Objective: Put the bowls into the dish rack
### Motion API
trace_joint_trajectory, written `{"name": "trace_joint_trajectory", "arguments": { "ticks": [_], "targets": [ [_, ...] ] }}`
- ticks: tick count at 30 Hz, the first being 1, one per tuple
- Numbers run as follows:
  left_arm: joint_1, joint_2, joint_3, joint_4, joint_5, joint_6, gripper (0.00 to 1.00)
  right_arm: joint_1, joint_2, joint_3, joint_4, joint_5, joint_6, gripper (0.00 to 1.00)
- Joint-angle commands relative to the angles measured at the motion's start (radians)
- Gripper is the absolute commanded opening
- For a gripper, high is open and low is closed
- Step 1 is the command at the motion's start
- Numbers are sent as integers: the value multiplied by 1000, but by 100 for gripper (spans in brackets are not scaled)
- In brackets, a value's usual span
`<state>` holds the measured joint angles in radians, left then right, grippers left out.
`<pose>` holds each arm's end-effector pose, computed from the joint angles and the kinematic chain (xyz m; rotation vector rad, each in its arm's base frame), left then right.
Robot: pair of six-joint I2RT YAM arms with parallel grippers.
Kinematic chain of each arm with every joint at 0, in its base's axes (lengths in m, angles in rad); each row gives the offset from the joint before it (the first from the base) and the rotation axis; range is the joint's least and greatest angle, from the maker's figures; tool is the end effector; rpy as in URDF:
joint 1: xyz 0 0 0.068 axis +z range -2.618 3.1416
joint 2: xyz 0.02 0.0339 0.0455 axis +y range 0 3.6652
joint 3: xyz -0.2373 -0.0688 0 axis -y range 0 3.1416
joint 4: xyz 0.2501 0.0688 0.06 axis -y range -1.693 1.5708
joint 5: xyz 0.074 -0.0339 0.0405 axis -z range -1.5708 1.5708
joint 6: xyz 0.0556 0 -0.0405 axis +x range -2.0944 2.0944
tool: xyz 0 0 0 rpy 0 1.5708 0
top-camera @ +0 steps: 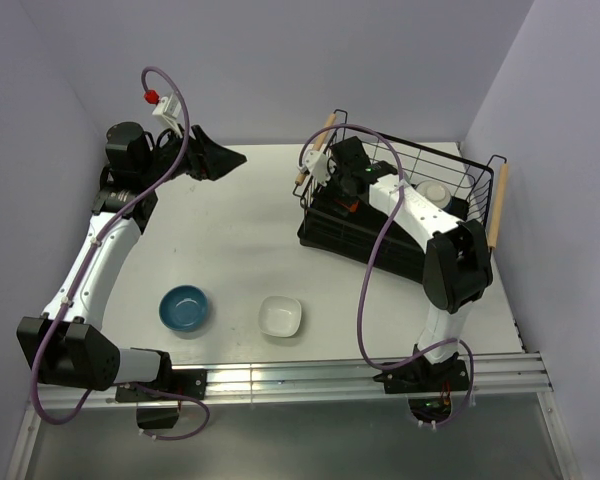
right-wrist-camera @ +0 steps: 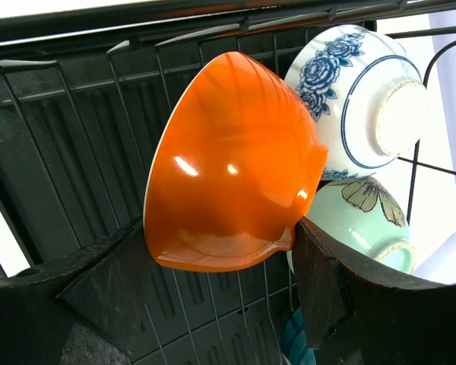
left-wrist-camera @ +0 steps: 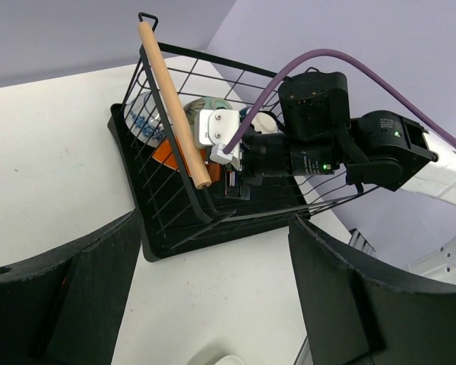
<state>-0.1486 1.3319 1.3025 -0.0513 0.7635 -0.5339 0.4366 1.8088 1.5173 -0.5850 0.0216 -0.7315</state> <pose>0.3201 -0.0868 0.3875 0.2836 1.7352 -1.1327 0.3772 0.1747 0.2301 -1.3448 2.0520 -0.1566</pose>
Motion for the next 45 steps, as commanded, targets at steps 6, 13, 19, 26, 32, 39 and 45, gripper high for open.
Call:
{"name": "trace_joint_trajectory", "arguments": {
  "ticks": [6,13,19,26,32,39,45],
  "targets": [
    [11,-34,18,2,7,29,83,13,24,38,-7,21,-2,56],
    [12,-37,21,-1,10,32,83,13,7,35,-3,3,11,88],
    [14,-40,18,-2,8,37,83,11,-9,27,-1,3,6,90],
    [20,-45,12,-5,13,41,84,8,-49,26,-27,-43,7,92],
    [21,-46,15,-7,13,40,84,7,-78,27,-55,-94,17,93],
    [29,-59,3,-22,8,45,84,7,-104,27,-73,-115,29,94],
    [69,-76,1,-137,26,119,86,-12,-118,61,-93,-140,56,94]
  ]
}}
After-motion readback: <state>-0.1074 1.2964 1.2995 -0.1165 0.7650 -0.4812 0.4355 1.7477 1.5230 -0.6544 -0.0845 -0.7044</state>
